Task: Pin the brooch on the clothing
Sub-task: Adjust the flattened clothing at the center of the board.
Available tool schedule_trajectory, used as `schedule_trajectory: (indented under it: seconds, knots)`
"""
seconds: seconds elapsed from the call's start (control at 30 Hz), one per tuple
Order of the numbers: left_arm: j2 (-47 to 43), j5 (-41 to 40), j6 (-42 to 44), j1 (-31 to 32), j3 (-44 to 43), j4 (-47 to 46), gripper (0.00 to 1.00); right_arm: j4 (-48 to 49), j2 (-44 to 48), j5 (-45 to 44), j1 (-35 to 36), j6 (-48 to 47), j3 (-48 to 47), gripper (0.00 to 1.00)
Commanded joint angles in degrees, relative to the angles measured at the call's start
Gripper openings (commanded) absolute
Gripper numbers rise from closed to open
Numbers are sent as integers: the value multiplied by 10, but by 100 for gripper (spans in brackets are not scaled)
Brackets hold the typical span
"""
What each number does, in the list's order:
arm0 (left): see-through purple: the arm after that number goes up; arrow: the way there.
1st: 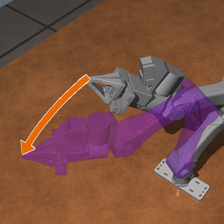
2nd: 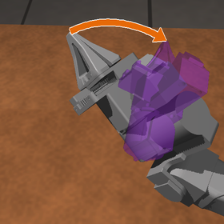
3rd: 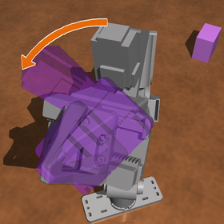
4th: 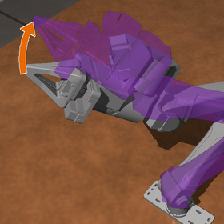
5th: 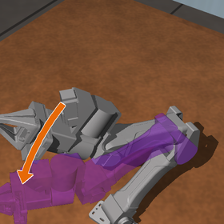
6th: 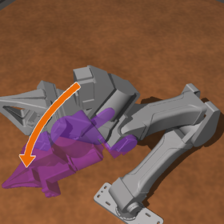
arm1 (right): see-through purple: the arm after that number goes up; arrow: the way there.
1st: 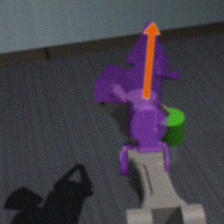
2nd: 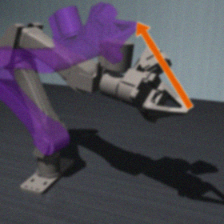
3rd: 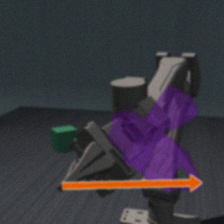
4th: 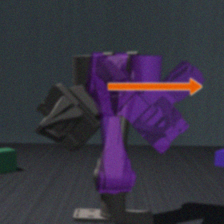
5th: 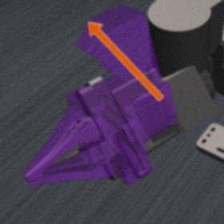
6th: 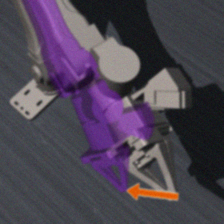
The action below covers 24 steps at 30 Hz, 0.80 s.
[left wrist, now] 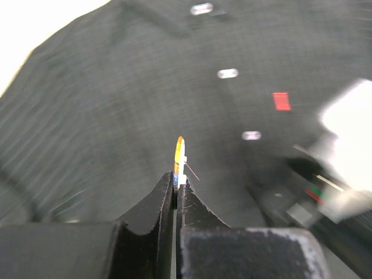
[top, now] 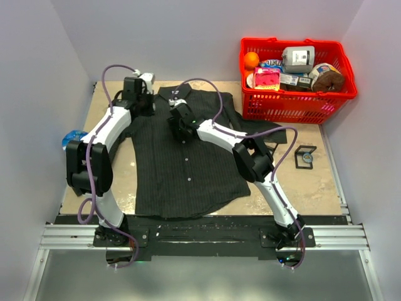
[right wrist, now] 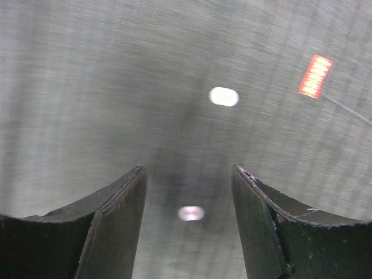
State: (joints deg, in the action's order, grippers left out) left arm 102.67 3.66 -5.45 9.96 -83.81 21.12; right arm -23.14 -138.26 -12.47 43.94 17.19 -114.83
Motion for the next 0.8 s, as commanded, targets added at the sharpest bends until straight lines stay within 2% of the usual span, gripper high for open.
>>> schedule_trajectory:
  seconds: [0.0, 0.17, 0.77]
  knots:
    - [-46, -27, 6, -18, 15, -13, 0, 63, 34, 14, 26, 16, -19, 64]
    - [-48, -23, 7, -28, 17, -11, 0, 20, -14, -20, 26, 27, -53, 64]
    - [-73, 14, 3, -31, 13, -6, 0, -27, -14, -116, 25, 42, 26, 65]
